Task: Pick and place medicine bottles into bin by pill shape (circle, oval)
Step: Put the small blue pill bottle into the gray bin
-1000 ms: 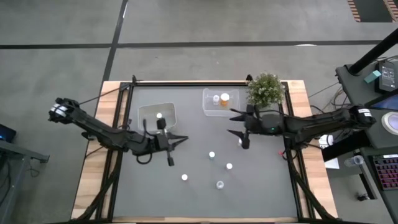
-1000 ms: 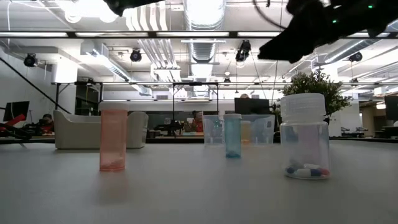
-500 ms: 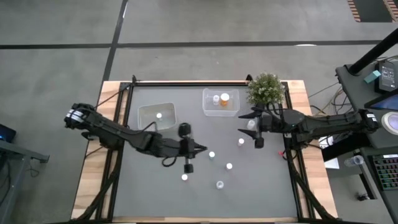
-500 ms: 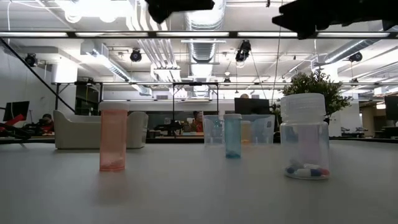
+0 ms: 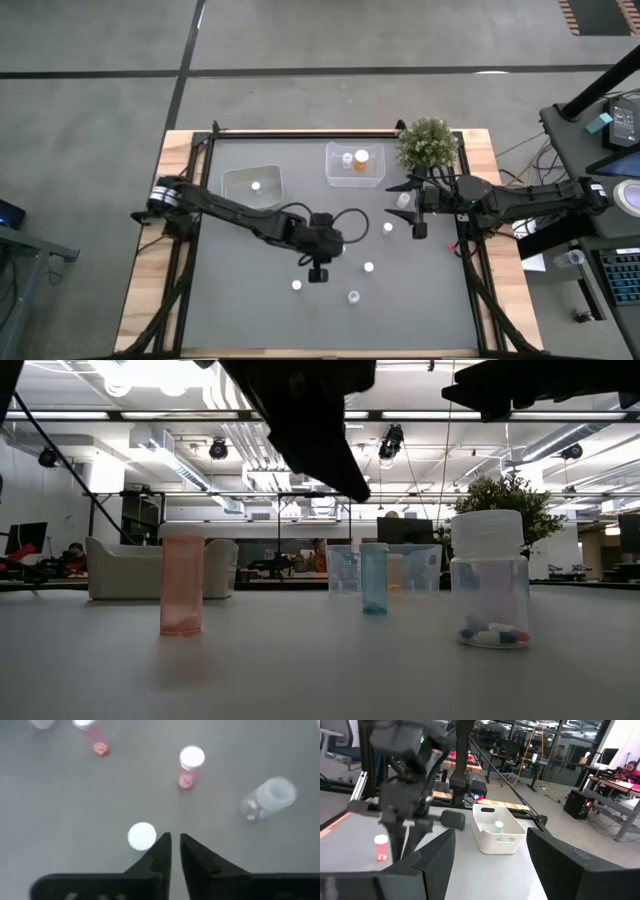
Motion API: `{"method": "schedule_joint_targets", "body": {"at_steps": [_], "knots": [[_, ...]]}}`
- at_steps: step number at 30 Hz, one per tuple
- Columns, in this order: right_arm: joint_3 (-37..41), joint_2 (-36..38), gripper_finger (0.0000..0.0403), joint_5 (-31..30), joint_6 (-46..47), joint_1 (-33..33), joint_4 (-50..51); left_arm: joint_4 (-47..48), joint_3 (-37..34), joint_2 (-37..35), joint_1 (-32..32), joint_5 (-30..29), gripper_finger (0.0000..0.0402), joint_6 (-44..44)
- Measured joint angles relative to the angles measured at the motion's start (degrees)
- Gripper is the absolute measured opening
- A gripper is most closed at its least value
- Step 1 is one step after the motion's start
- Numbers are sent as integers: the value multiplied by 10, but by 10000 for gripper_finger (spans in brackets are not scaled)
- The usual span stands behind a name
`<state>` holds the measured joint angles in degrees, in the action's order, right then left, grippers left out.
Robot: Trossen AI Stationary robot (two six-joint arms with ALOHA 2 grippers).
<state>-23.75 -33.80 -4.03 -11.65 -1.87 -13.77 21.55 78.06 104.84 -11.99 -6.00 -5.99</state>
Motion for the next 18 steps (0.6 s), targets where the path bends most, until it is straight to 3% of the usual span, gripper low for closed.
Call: {"method": "schedule_joint_targets", "body": {"at_steps": [10,18], "knots": [[0,0,237,0,11,0,8,-57,-6,19,19,-5,175,-10],[1,-1,237,-3,11,0,15,-80,-16,37,30,2,198,-16]]}}
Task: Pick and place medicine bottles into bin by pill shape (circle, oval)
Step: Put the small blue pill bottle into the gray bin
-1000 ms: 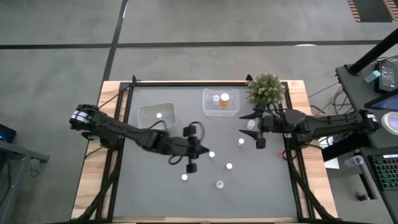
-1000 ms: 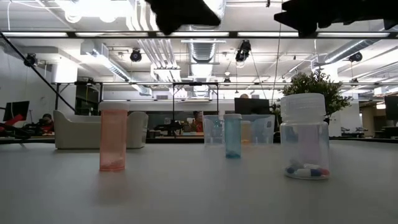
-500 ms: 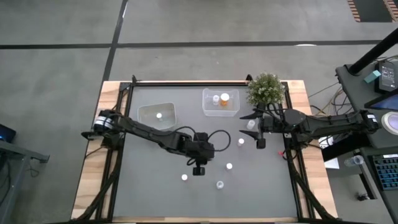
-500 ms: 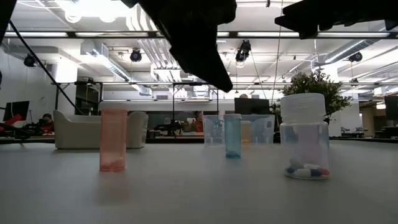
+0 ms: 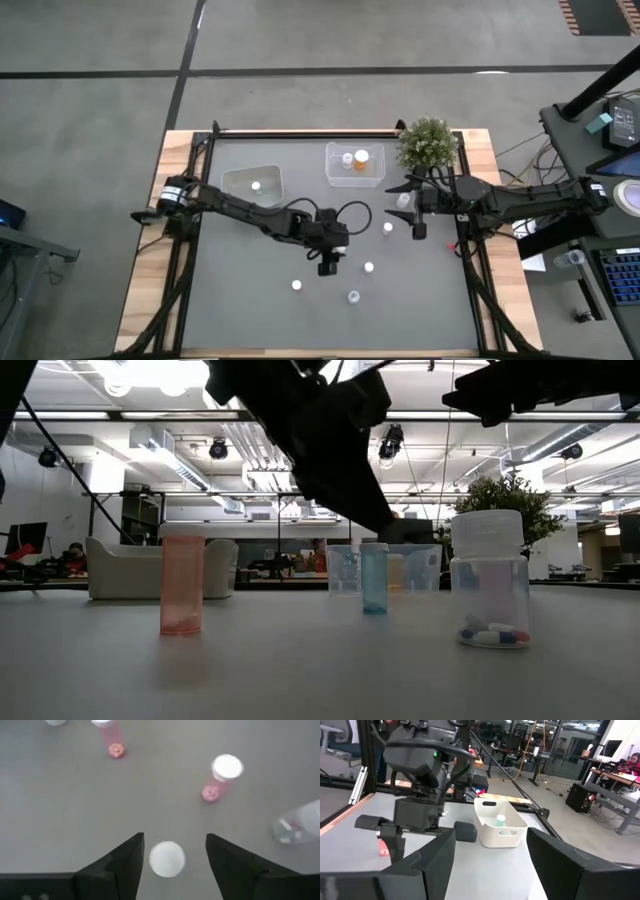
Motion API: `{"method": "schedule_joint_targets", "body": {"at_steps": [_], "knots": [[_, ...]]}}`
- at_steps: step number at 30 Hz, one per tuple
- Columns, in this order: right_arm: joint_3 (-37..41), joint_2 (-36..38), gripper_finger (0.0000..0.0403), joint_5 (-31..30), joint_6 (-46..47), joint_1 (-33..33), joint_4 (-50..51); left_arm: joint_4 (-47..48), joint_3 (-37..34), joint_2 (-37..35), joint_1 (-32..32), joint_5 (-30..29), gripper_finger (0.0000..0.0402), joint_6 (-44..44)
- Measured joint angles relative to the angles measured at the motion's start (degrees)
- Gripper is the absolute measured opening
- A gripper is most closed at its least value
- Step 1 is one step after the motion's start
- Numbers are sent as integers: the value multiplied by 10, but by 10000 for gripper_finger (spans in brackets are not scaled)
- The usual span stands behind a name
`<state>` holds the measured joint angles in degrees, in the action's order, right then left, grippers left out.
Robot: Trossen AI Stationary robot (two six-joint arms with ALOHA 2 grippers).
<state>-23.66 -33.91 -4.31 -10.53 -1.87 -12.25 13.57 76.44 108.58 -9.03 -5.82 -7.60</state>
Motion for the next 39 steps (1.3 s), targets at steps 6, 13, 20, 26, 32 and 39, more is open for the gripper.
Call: {"method": "schedule_joint_targets", "body": {"at_steps": [6,13,20,26,32,39], "knots": [[0,0,237,-2,0,0,0,-15,-6,19,4,17,198,-10],[0,0,237,-2,-6,0,0,-26,-8,32,5,32,190,-10],[0,-1,237,-2,-6,0,0,-22,-8,32,8,32,124,-11],[0,-1,237,-2,-6,0,0,-23,-8,32,8,27,93,-10],[0,-1,237,-2,-6,0,0,-33,-9,13,6,-7,93,35],[0,-1,237,-2,-6,0,0,-70,-9,-53,2,-47,98,108]]}}
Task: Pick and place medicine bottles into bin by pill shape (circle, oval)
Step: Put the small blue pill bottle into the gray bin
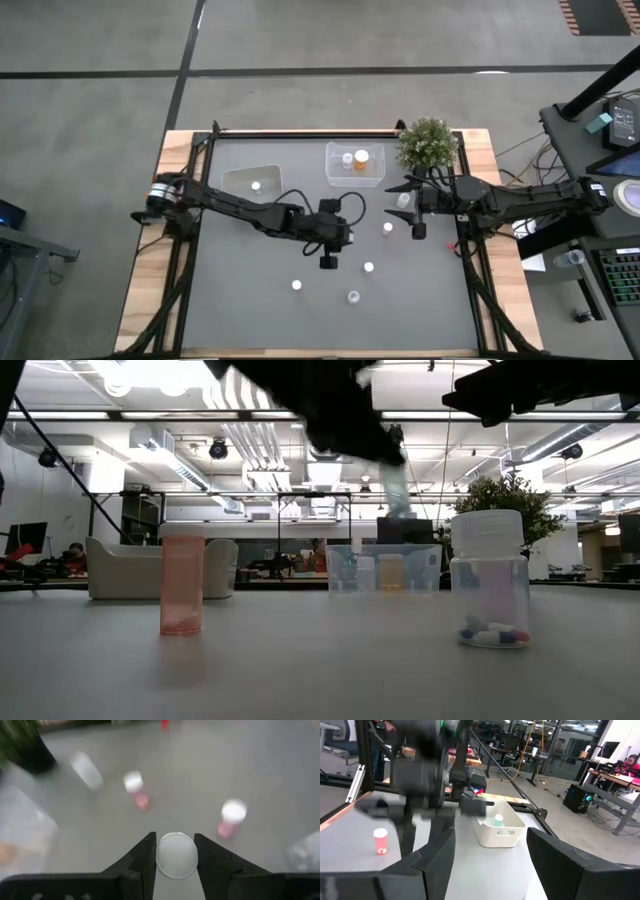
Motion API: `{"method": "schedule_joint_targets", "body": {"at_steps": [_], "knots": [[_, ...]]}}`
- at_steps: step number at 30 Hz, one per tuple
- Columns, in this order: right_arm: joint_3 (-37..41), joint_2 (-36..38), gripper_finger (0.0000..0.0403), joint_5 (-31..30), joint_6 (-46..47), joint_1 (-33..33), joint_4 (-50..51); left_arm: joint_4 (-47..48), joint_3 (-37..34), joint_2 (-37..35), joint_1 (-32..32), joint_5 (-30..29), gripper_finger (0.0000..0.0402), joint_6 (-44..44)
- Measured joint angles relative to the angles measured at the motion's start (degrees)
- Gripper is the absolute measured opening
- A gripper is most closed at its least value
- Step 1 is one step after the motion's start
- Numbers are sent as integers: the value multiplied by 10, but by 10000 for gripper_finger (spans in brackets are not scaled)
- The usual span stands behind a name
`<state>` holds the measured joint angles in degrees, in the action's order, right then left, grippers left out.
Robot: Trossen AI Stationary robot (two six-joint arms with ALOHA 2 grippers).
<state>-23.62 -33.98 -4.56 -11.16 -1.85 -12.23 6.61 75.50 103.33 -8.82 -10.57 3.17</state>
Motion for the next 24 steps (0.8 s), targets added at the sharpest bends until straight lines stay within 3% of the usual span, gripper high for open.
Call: {"method": "schedule_joint_targets", "body": {"at_steps": [5,14,24], "knots": [[0,0,237,0,0,0,0,-76,-7,-62,-3,22,99,30],[0,-1,237,0,-2,0,0,-325,-92,-144,-19,143,101,62],[1,-3,237,0,-4,0,0,-502,-191,-151,-18,160,102,32]]}}
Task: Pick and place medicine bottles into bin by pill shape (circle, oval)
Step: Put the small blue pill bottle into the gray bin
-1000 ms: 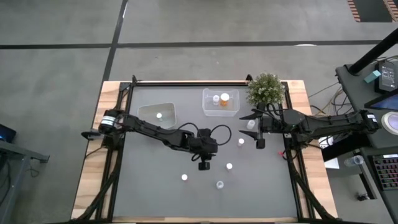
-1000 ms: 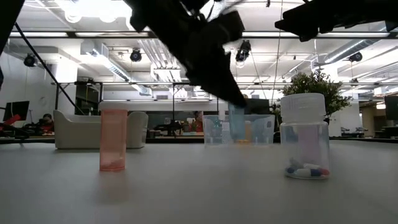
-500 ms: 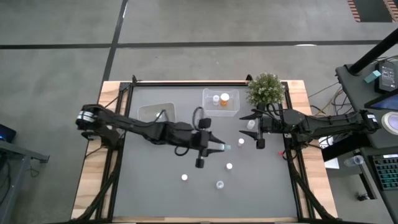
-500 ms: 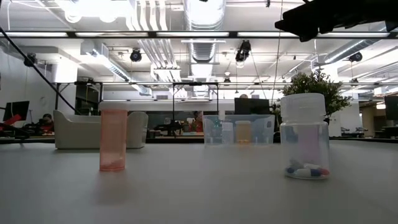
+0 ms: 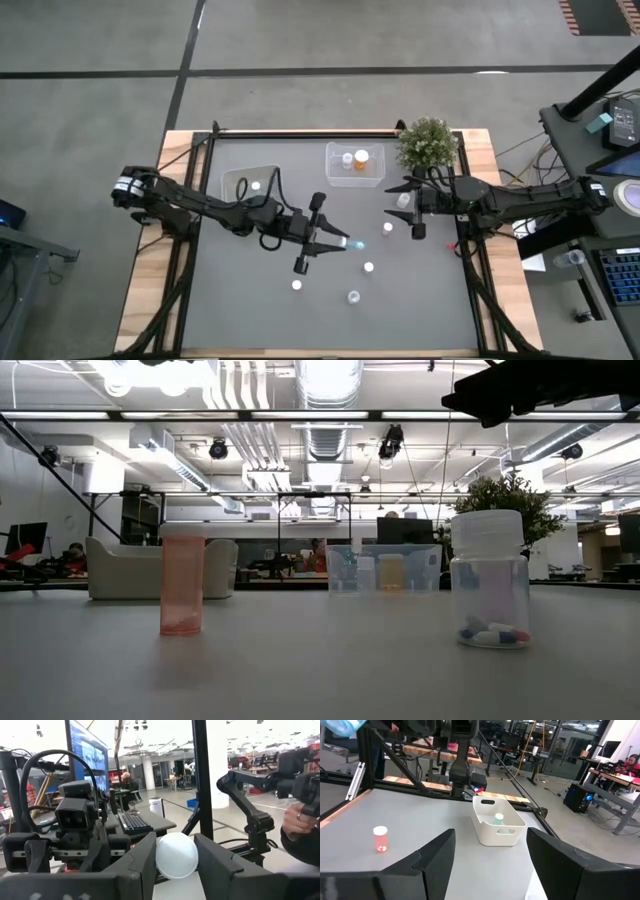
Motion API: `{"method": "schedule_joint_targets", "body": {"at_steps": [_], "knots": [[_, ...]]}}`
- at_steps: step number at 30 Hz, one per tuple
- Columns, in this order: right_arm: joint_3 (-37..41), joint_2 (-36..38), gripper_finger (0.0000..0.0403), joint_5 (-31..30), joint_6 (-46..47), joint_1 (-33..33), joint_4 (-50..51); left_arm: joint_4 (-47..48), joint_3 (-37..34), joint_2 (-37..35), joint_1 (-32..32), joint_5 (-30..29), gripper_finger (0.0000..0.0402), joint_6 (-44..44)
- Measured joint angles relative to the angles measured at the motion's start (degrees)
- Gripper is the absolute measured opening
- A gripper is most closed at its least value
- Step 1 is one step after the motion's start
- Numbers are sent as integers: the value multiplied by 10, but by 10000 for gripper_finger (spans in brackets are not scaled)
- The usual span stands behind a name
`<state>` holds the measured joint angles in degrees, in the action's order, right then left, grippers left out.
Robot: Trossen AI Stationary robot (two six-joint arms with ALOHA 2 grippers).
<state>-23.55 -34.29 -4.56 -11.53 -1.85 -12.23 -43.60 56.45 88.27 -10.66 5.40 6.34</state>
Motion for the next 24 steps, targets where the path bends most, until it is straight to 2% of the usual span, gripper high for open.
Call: {"method": "schedule_joint_targets", "body": {"at_steps": [4,15,18,24], "knots": [[0,0,237,0,0,0,0,-30,-15,0,0,0,102,0],[0,0,237,0,0,0,0,-20,-24,-6,1,0,100,-9],[0,0,237,0,2,0,0,61,-22,-30,4,-28,99,-29],[0,0,237,0,2,0,0,383,-3,-110,7,-192,99,-84]]}}
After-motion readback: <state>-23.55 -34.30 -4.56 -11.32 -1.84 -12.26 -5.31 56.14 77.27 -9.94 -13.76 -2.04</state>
